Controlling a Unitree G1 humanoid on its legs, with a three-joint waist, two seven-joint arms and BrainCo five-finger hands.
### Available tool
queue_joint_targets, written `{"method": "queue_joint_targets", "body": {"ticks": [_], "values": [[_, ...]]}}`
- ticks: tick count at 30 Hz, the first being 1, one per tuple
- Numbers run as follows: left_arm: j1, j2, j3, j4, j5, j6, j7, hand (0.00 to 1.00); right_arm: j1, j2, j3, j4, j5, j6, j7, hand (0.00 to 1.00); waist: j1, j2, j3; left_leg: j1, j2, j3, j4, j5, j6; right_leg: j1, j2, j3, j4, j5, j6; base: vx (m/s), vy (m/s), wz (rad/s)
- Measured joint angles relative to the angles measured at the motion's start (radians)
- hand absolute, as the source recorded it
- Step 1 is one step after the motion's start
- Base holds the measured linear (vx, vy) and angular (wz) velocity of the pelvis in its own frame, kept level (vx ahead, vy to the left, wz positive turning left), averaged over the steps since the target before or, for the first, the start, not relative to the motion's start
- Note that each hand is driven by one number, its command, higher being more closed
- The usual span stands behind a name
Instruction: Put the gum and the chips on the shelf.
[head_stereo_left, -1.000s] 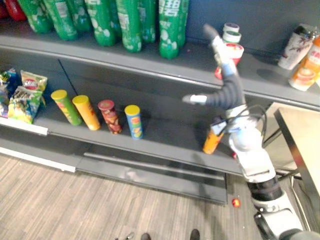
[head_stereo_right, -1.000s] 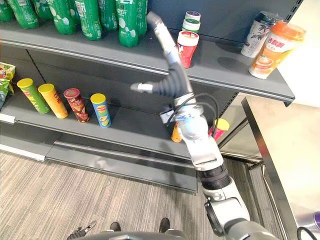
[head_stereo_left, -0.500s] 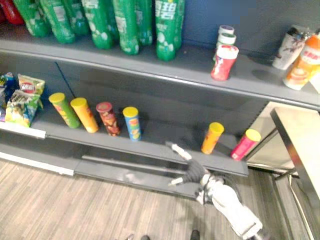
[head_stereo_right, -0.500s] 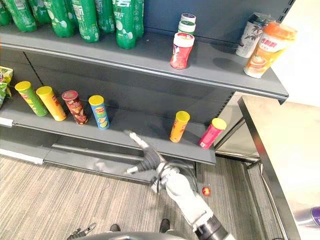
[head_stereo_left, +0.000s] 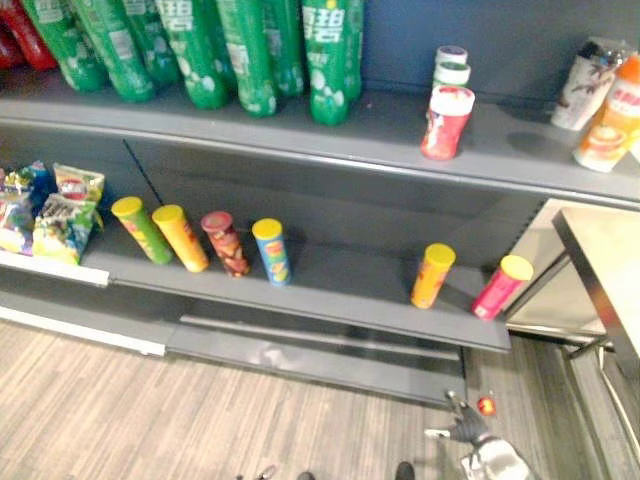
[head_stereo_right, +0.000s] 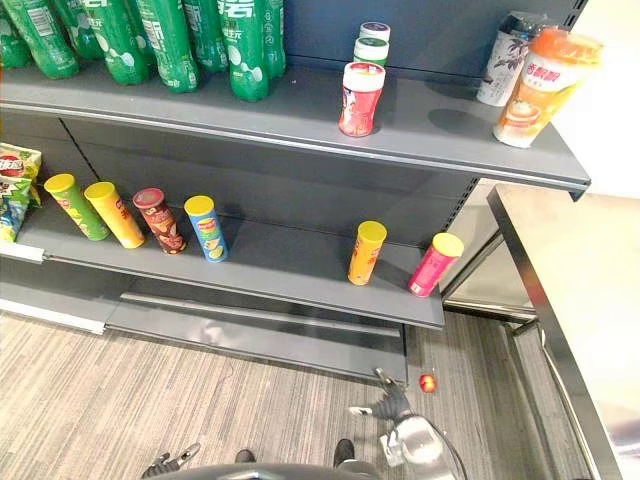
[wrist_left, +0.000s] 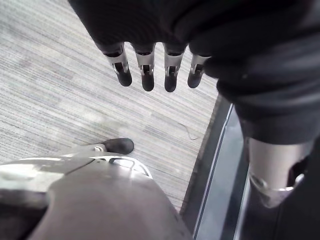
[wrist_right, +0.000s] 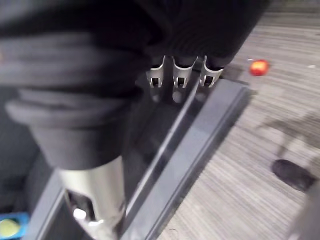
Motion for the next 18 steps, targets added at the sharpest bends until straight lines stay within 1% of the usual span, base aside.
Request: {"method": "queue_joint_targets", "body": {"ticks": [1,4,9,14,17,18], "values": [[0.0,0.0,0.0,0.0,0.0,0.0,-0.001,0.0,-0.002,0.003,-0.017,0.042,0.004,0.012,-0.005,0.0,0.0,0.005,0.001,0.0,0.0,0.0,0.0,-0.001,0.0,0.0,0.0,0.0,0.0,0.0,0.0,0.03,0.004,-0.01],[0.0,0.002,-0.009,0.0,-0.003,-0.001,-0.008,0.0,-0.006,0.041,-0.089,0.163,0.021,0.022,-0.024,0.0,0.0,0.007,0.001,0.0,0.001,-0.002,0.0,-0.002,-0.002,0.001,0.001,-0.003,0.0,-0.002,0.002,0.03,-0.006,0.01],[0.003,0.003,-0.009,0.0,-0.002,-0.001,-0.024,0.0,-0.003,0.059,-0.163,0.235,0.031,0.03,-0.037,0.0,-0.008,0.007,0.001,0.001,-0.002,-0.001,0.0,-0.005,-0.001,0.002,-0.002,-0.003,0.0,-0.003,0.003,0.0,0.0,0.0],[0.004,0.002,-0.007,0.001,-0.013,-0.001,-0.037,0.0,-0.002,0.075,-0.226,0.284,0.083,0.034,-0.04,0.0,-0.008,0.01,0.003,0.004,-0.003,-0.001,0.0,-0.006,-0.001,0.006,-0.004,-0.005,-0.001,-0.004,0.002,0.0,0.0,0.0],[0.005,0.002,-0.005,0.0,-0.036,-0.001,-0.047,0.0,-0.002,0.077,-0.276,0.324,0.117,0.037,-0.034,0.0,-0.01,0.014,0.024,0.038,-0.004,0.001,0.0,-0.011,0.0,0.04,-0.005,-0.009,0.0,-0.014,0.011,0.01,0.005,0.04],[0.007,0.001,-0.005,0.0,-0.05,-0.001,-0.049,0.0,0.001,0.077,-0.297,0.334,0.118,0.039,-0.032,0.0,-0.011,0.01,0.027,0.043,-0.004,0.002,0.003,-0.014,0.002,0.04,-0.007,-0.009,0.015,-0.026,0.01,0.0,0.034,0.07]]}}
